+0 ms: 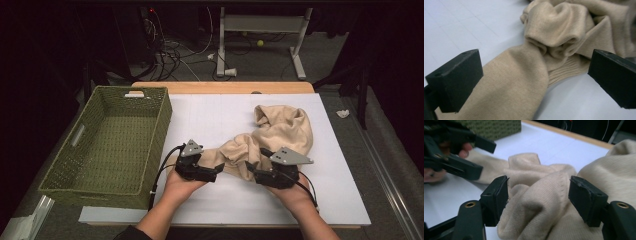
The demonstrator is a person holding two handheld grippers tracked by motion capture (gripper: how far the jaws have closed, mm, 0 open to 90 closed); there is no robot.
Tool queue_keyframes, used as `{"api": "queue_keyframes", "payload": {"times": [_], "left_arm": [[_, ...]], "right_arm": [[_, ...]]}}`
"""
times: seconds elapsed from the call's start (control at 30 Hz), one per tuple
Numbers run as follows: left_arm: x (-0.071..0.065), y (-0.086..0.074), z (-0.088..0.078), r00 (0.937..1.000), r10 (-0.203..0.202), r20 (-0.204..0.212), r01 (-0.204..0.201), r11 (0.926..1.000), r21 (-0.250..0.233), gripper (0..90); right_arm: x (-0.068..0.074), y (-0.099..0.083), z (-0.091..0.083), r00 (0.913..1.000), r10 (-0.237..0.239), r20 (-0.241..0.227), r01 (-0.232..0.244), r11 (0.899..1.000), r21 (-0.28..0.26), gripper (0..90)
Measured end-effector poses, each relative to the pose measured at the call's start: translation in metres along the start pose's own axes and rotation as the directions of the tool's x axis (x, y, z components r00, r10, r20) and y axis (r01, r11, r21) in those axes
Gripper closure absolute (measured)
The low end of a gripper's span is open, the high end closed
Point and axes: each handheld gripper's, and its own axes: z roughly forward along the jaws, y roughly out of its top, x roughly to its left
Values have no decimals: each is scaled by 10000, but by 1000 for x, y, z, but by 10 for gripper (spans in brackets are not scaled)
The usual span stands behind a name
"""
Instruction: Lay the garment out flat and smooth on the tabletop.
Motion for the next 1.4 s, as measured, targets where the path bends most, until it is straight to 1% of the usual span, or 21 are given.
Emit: {"api": "queue_keyframes", "payload": {"times": [0.07,0.1,0.17,0.23,0.3,0.4,0.53,0.57,0.6,0.7,0.73,0.8,0.87,0.9,0.93,1.07,1.1,1.23,1.3,1.33,1.4], "left_arm": [[0,0,0,9999,-34,154,35,9999,-103,0],[-1,0,0,10000,33,-8,-33,10000,-87,0],[-2,-3,-2,9999,103,-113,-106,9996,-249,0],[-2,-5,-4,10000,15,43,-14,9994,-345,0],[-2,-7,-6,9998,-70,210,83,9981,-604,0],[-2,-5,-11,9997,-138,203,153,9972,-739,0],[-2,-4,-16,9999,-71,120,81,9962,-872,0],[-2,-4,-17,9998,-34,216,52,9965,-839,0],[-1,-4,-18,9998,39,171,-24,9963,-865,0],[-1,-3,-19,9993,259,260,-230,9939,-1080,0],[-1,-3,-17,9992,356,197,-332,9930,-1131,0],[0,-4,-14,9988,383,292,-349,9934,-1088,0],[1,-5,-12,9989,328,337,-291,9941,-1044,0],[1,-5,-11,9989,353,318,-319,9943,-1018,0],[1,-5,-11,9988,372,321,-337,9943,-1011,0],[2,-6,-8,9986,337,398,-289,9929,-1155,0],[2,-7,-7,9983,283,507,-220,9924,-1211,0],[2,-8,-3,9979,276,584,-208,9933,-1140,0],[2,-8,-2,9978,253,608,-185,9937,-1101,0],[2,-8,-1,9978,217,625,-146,9936,-1119,0],[3,-8,-2,9983,218,532,-151,9923,-1228,0]], "right_arm": [[1,-1,8,10000,-41,-22,42,9994,338,422],[3,-3,11,10000,-74,29,73,9990,448,489],[6,-6,16,9991,-364,213,351,9976,595,695],[7,-6,15,9988,-471,130,463,9975,525,776],[4,-6,11,9990,-444,4,444,9984,337,790],[-1,-5,0,9996,-267,8,268,9995,-140,792],[-18,-7,-28,9992,218,321,-187,9955,-929,797],[-18,-7,-28,9992,218,321,-187,9955,-929,797],[-23,-8,-35,9987,225,462,-176,9944,-1042,799],[-41,-12,-57,9952,511,839,-391,9894,-1397,802],[-47,-14,-63,9933,650,958,-504,9878,-1476,804],[-60,-20,-76,9869,976,1280,-757,9832,-1663,805],[-69,-25,-86,9803,1144,1609,-851,9803,-1782,806],[-73,-27,-91,9769,1220,1756,-894,9791,-1827,807],[-73,-27,-91,9769,1220,1756,-894,9791,-1827,807],[-88,-39,-107,9610,1588,2263,-1163,9748,-1902,808],[-91,-42,-111,9565,1675,2386,-1229,9738,-1912,808],[-104,-57,-129,9346,2054,2903,-1526,9690,-1942,809],[-110,-64,-137,9216,2186,3207,-1631,9680,-1909,809],[-110,-64,-137,9216,2186,3207,-1631,9680,-1909,809],[-116,-70,-144,9095,2335,3438,-1774,9662,-1868,809]]}}
